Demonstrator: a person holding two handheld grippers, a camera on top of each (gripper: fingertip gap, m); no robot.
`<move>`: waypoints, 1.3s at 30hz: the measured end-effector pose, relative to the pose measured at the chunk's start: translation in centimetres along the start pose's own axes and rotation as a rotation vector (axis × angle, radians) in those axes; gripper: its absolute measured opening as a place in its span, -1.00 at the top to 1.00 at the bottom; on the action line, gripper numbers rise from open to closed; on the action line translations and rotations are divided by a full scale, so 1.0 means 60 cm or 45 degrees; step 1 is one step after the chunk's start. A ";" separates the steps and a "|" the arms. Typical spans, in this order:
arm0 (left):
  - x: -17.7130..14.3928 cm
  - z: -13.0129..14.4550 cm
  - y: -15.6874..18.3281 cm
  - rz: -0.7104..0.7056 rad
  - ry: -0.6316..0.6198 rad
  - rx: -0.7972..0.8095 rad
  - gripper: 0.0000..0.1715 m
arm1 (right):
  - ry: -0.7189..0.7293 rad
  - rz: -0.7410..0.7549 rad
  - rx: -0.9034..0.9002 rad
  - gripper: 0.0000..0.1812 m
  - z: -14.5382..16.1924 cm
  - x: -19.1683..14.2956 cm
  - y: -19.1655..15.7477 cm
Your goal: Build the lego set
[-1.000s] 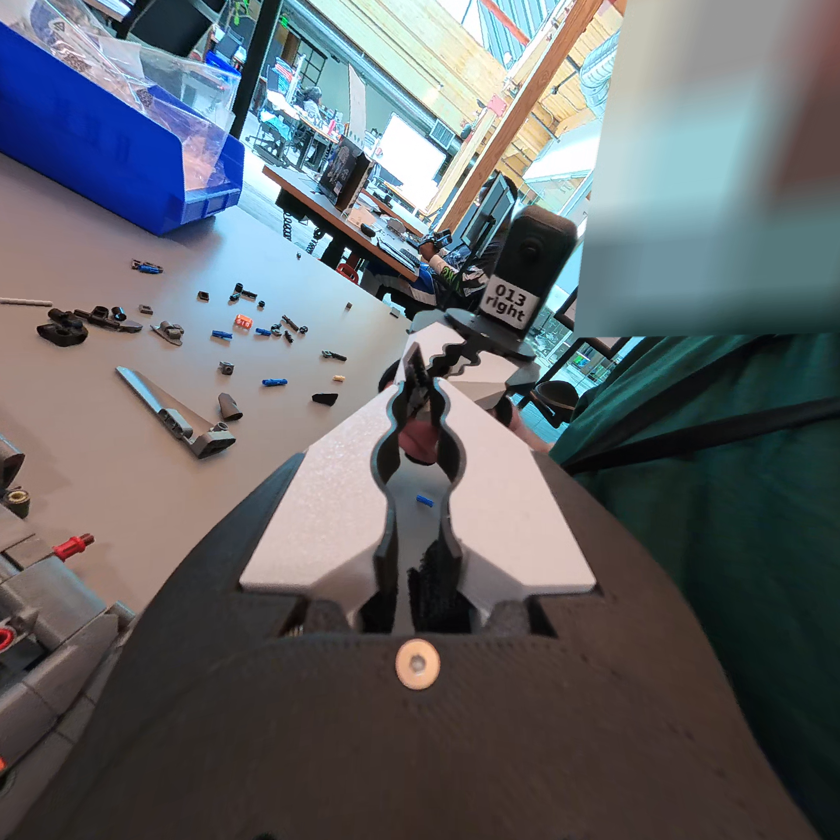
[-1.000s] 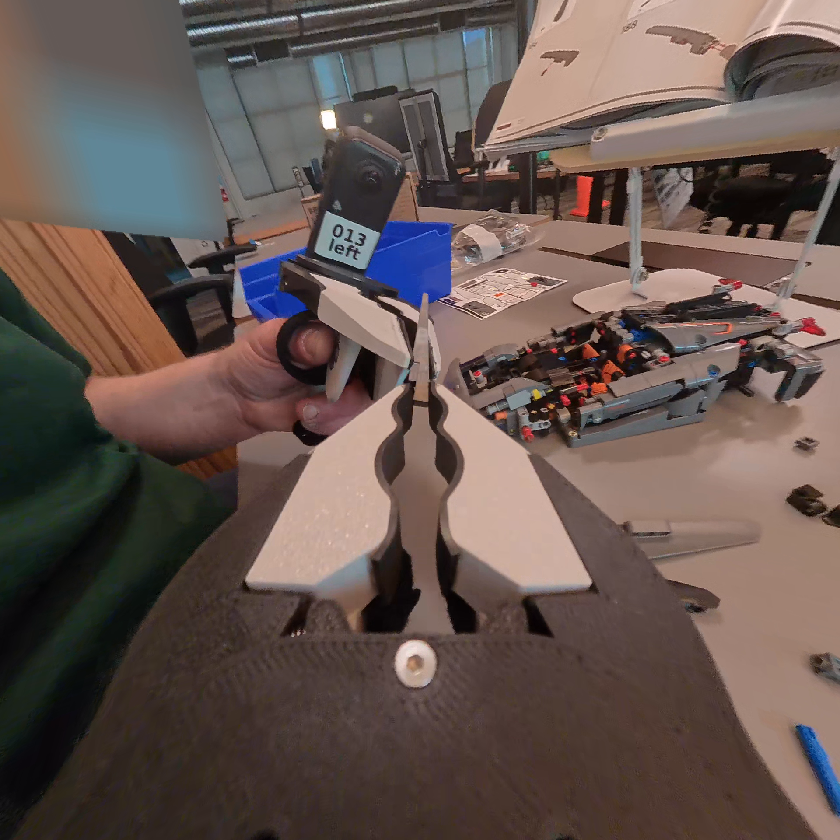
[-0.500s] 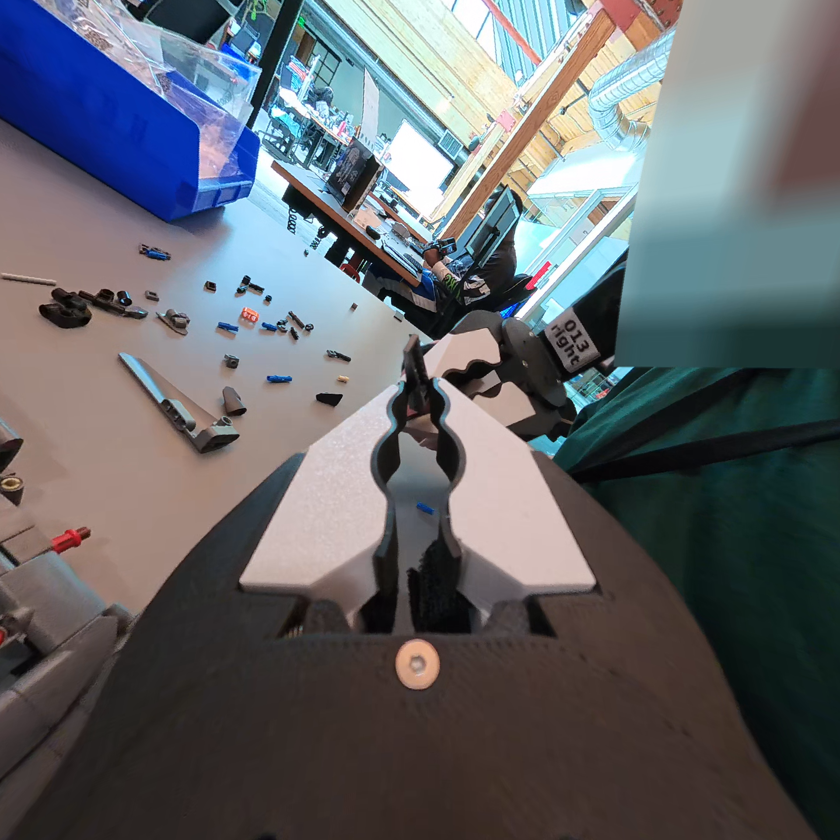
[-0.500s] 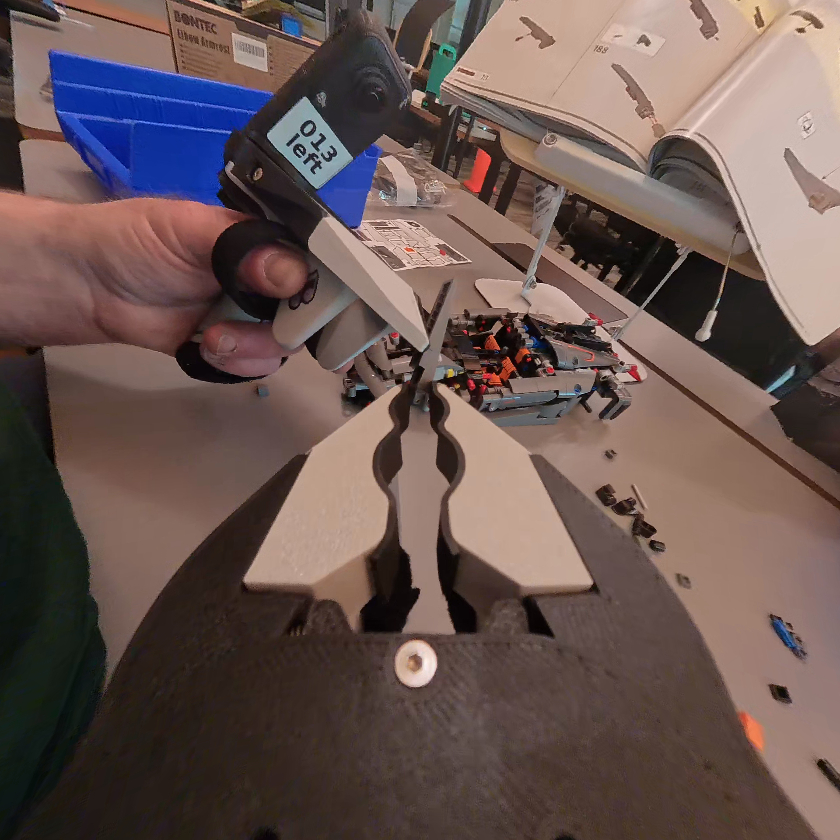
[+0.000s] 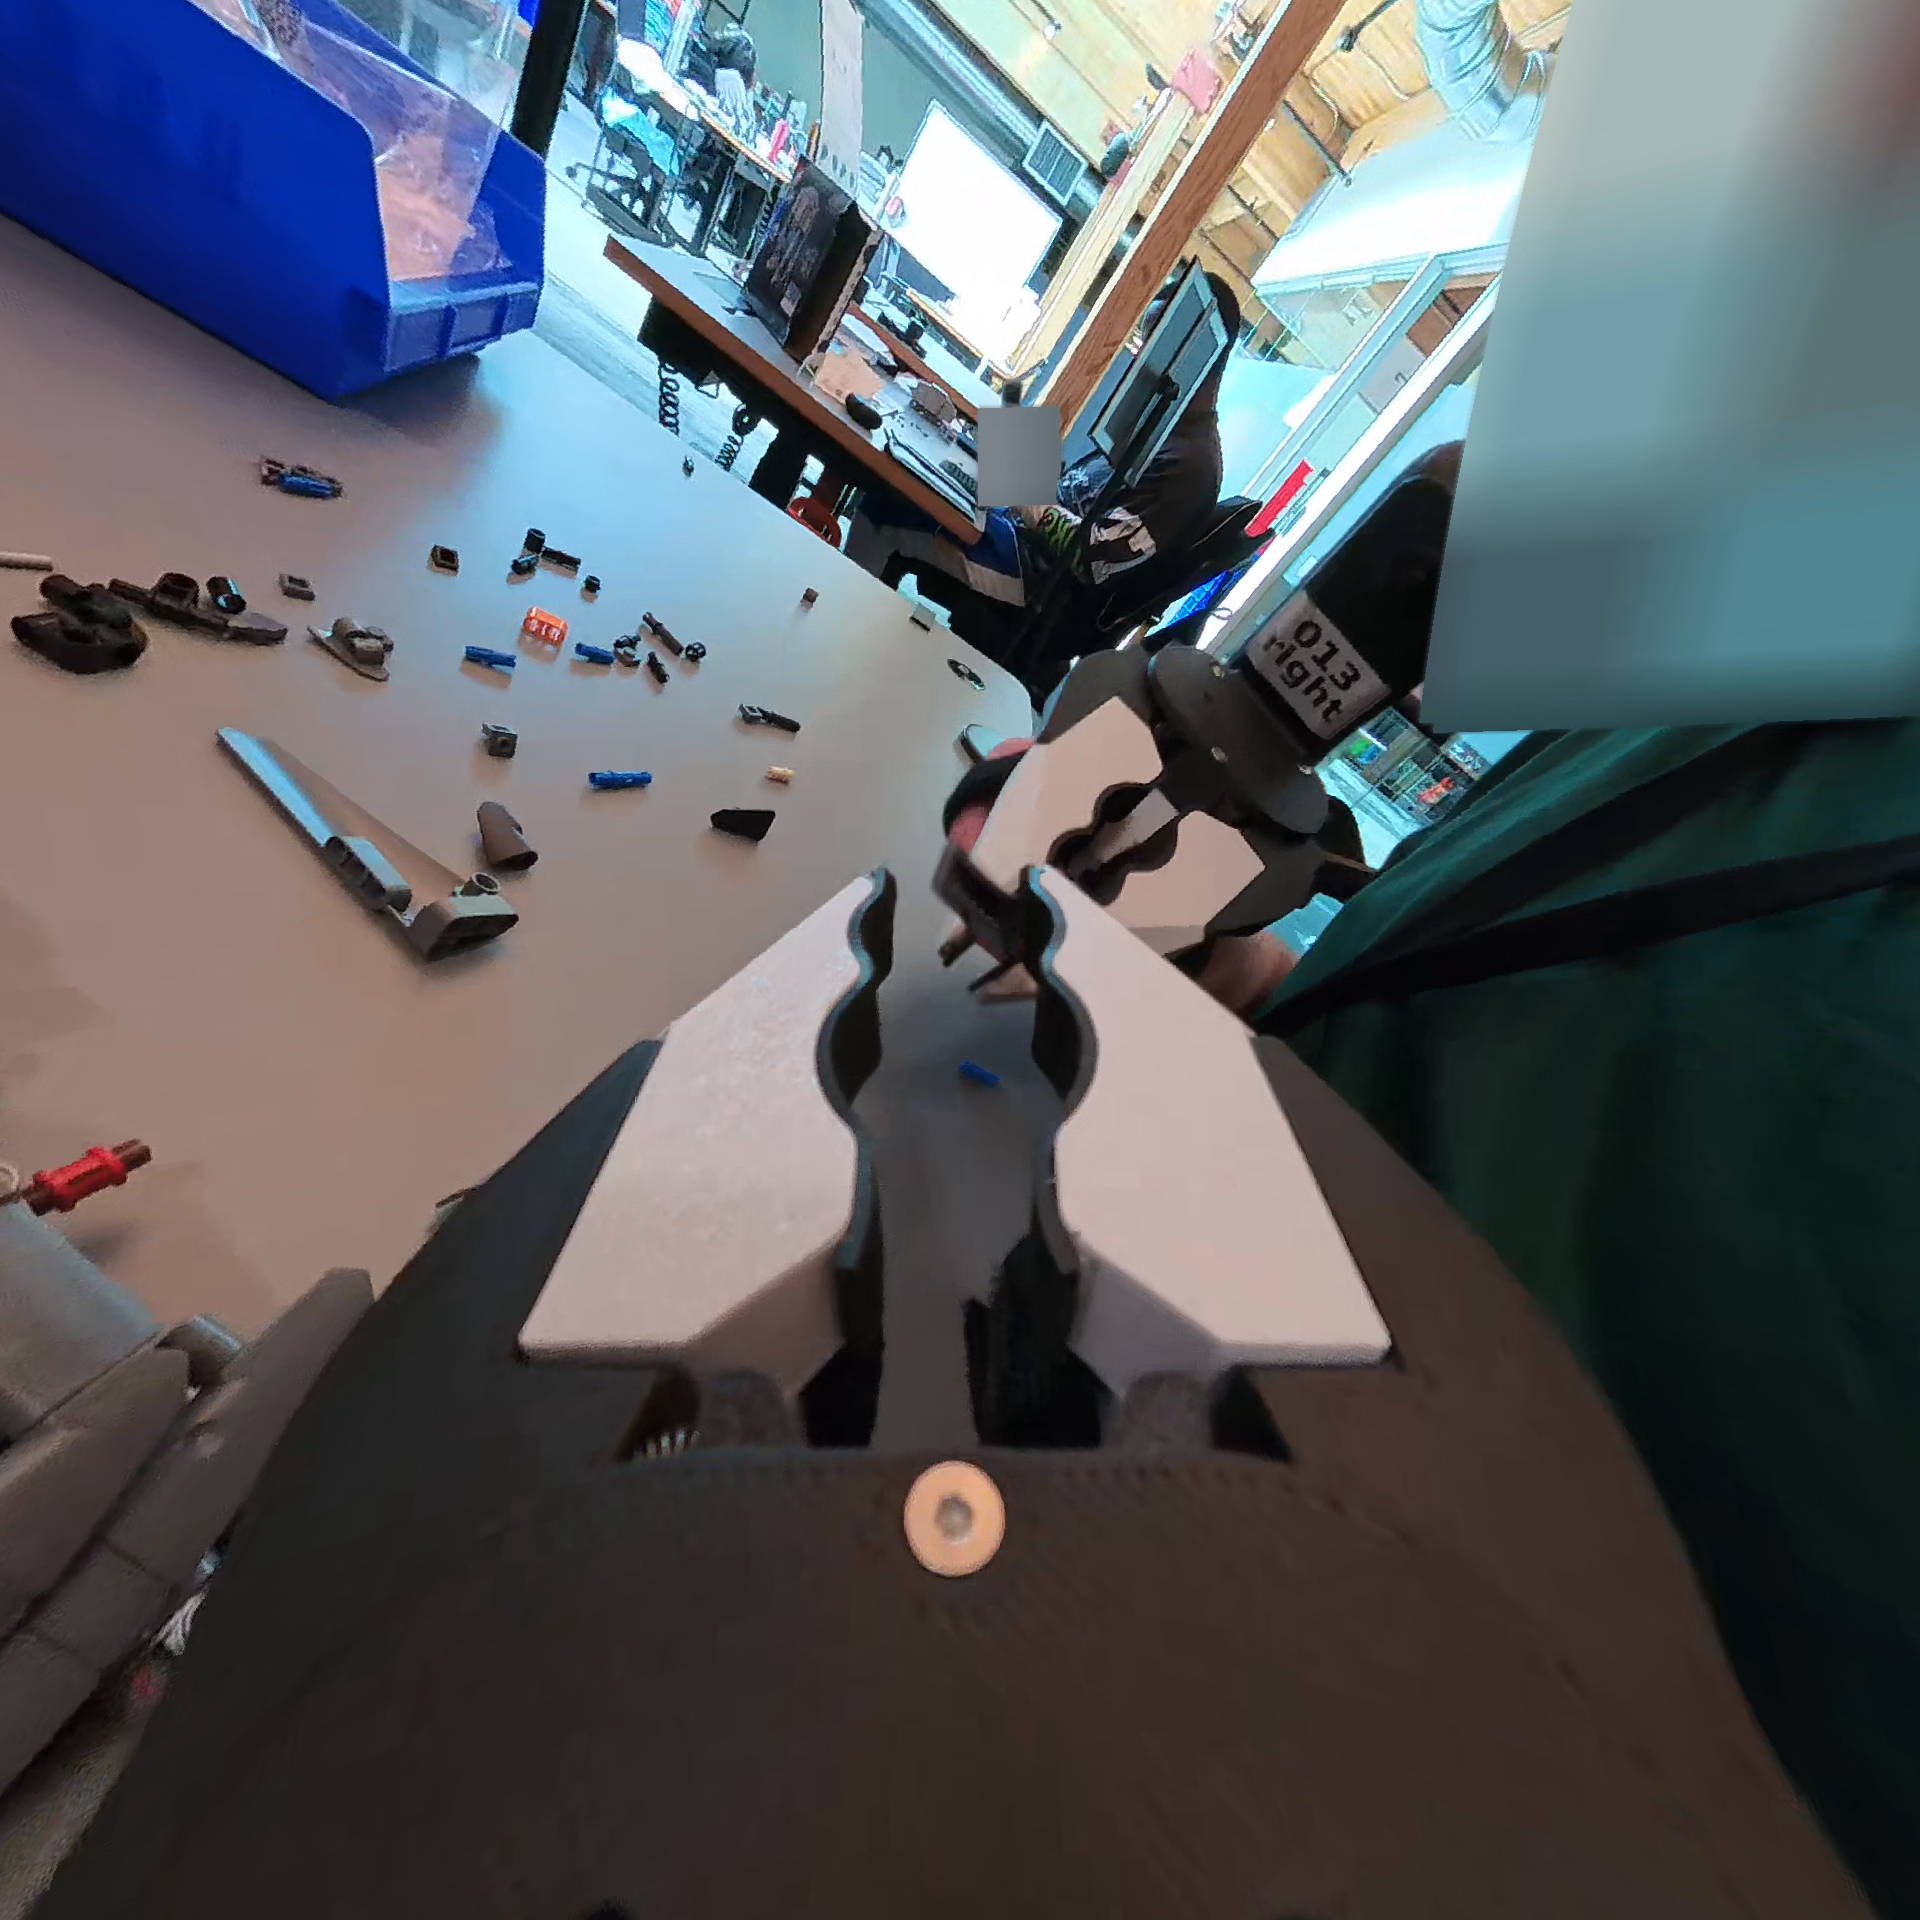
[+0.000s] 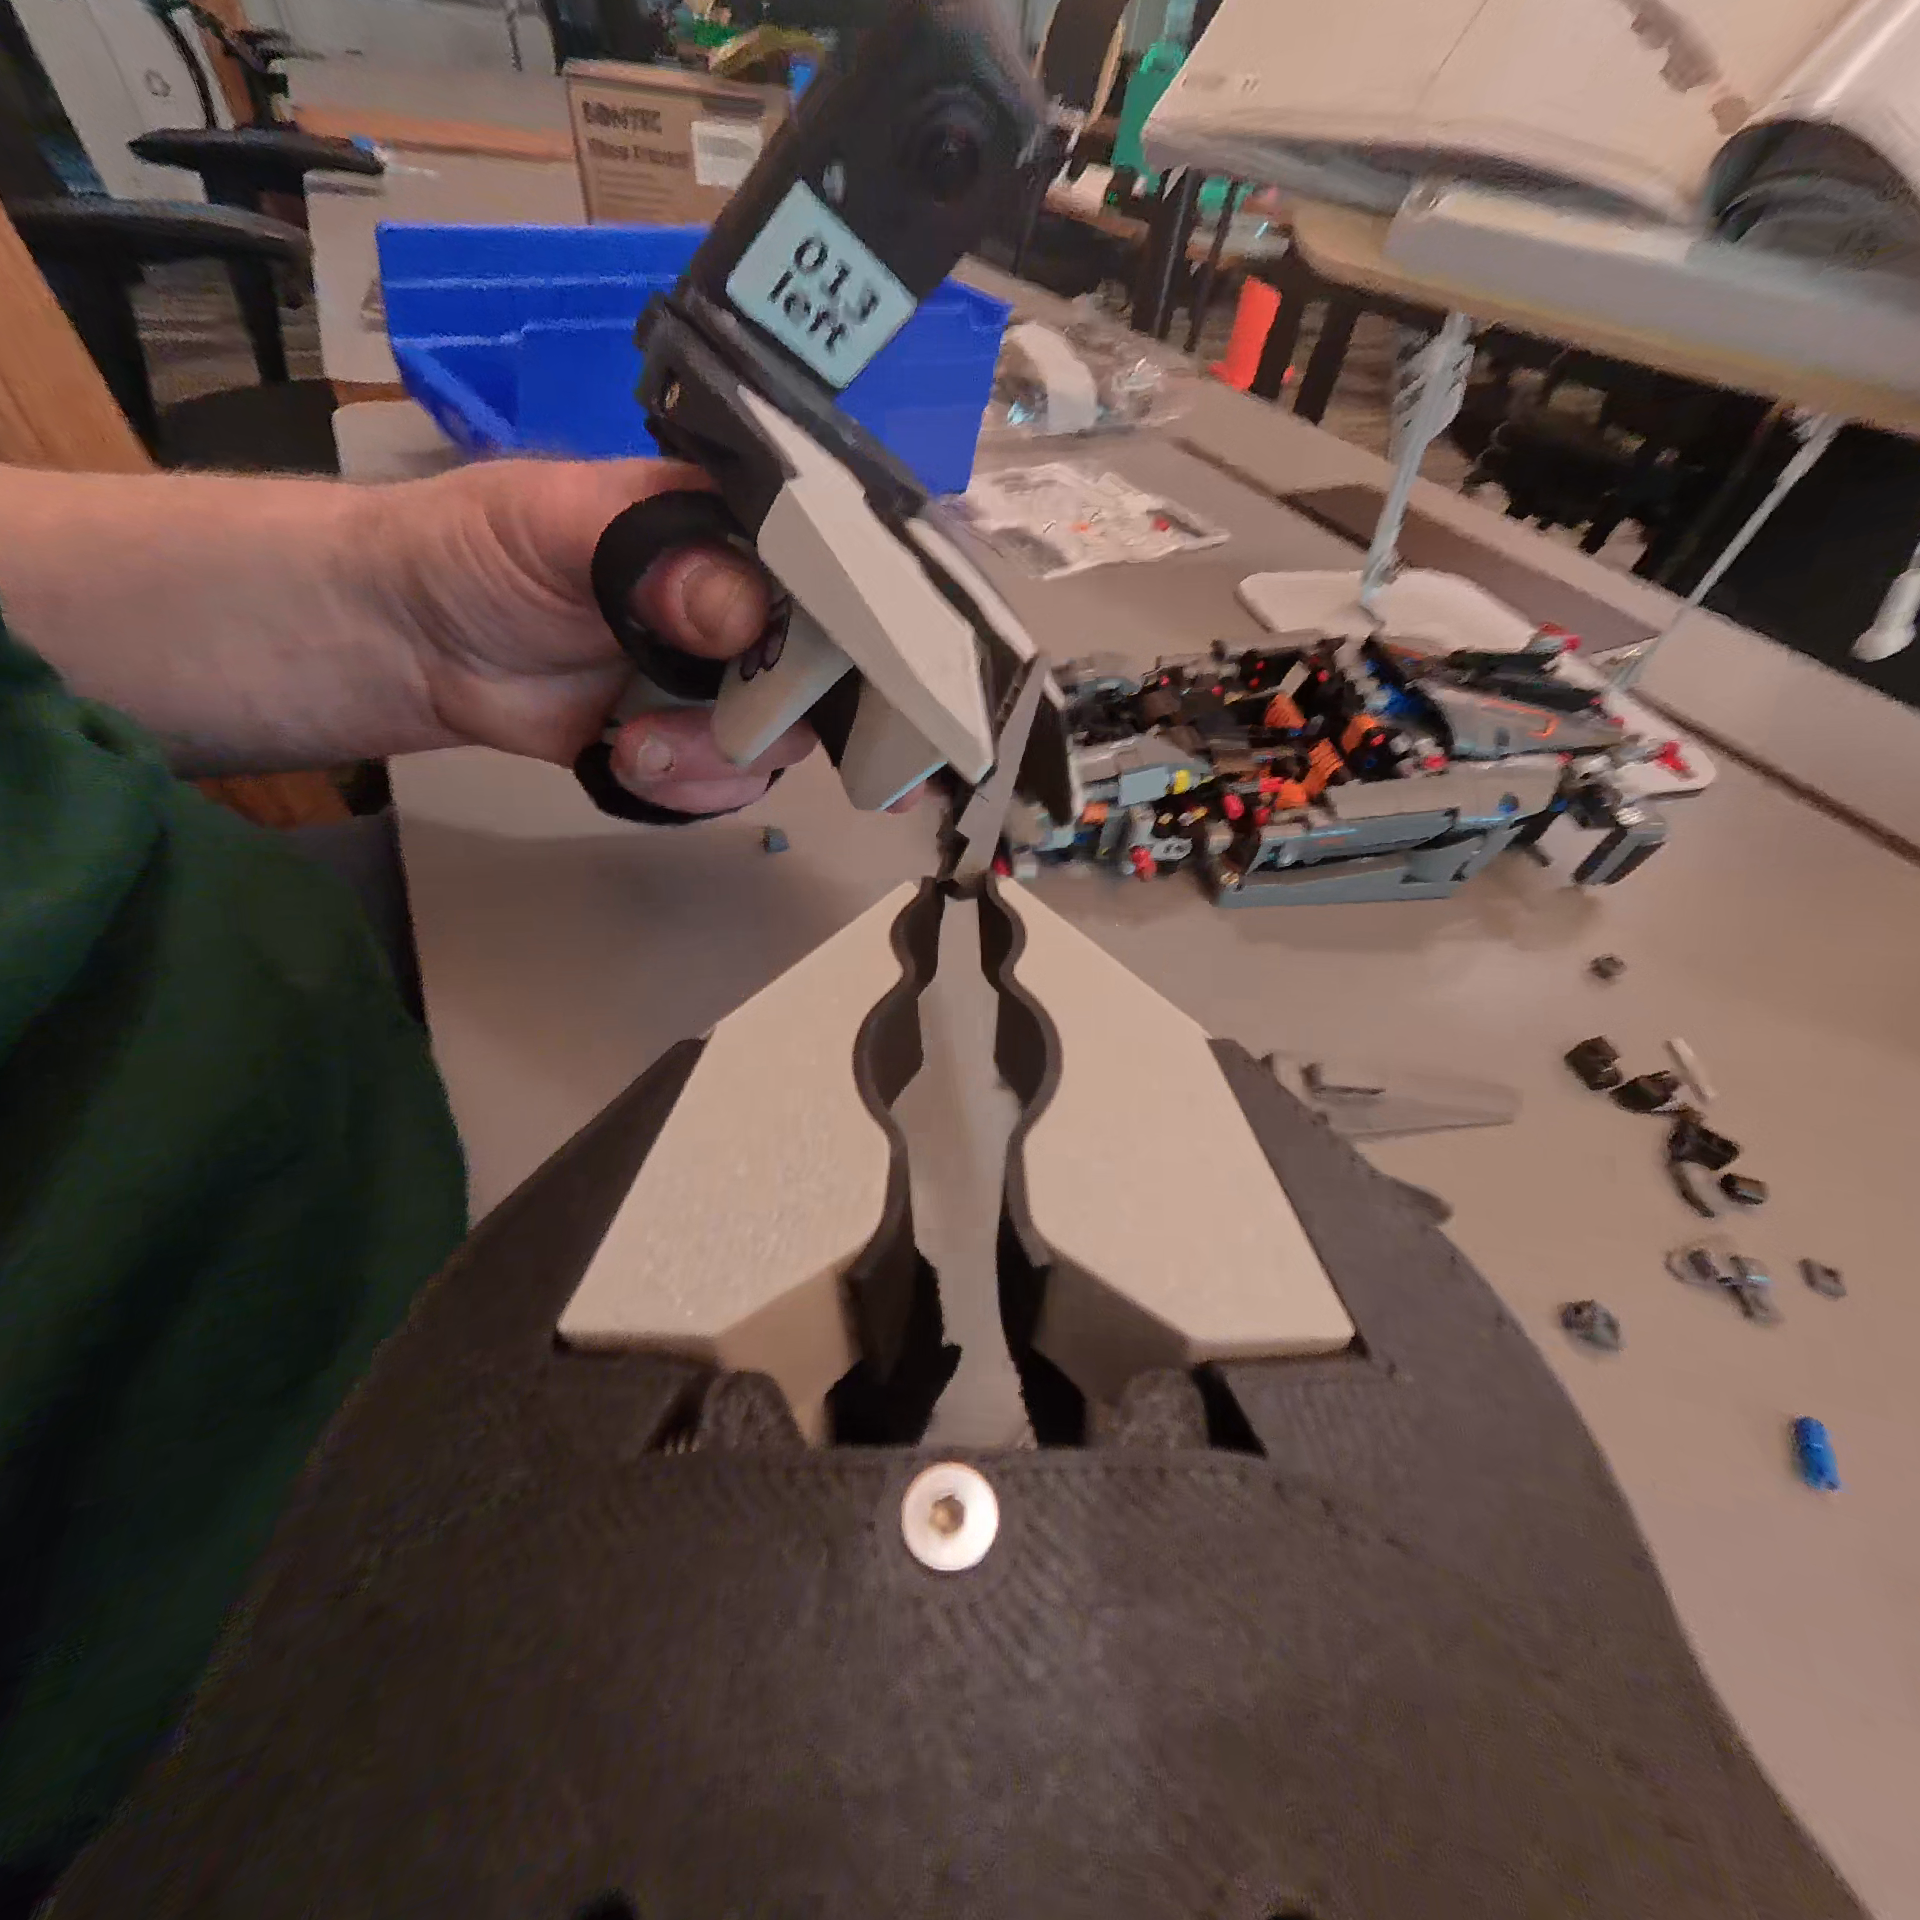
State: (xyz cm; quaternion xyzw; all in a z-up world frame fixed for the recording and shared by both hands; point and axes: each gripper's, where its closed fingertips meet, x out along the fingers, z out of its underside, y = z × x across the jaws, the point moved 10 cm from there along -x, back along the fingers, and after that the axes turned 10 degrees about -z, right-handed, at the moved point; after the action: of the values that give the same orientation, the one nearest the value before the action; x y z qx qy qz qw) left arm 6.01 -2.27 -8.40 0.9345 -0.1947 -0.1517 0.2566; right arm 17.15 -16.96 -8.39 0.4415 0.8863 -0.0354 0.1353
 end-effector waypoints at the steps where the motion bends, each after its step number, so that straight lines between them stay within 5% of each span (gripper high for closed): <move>1: -0.002 0.002 0.002 -0.001 0.000 0.010 0.74 | -0.028 -0.016 0.011 0.94 0.004 0.000 -0.003; 19: -0.008 0.033 0.022 0.016 -0.103 0.014 0.95 | -0.069 -0.053 0.055 0.94 0.031 -0.005 -0.035; 39: -0.006 0.076 -0.015 -0.220 -0.256 -0.178 0.97 | -0.432 -0.085 0.097 0.92 0.062 0.039 -0.015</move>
State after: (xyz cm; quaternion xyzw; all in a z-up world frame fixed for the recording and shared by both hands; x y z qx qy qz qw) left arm 4.19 -3.35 -12.58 0.9077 -0.1272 -0.2793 0.2862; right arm 15.89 -16.40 -12.67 0.4044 0.8629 -0.1475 0.2648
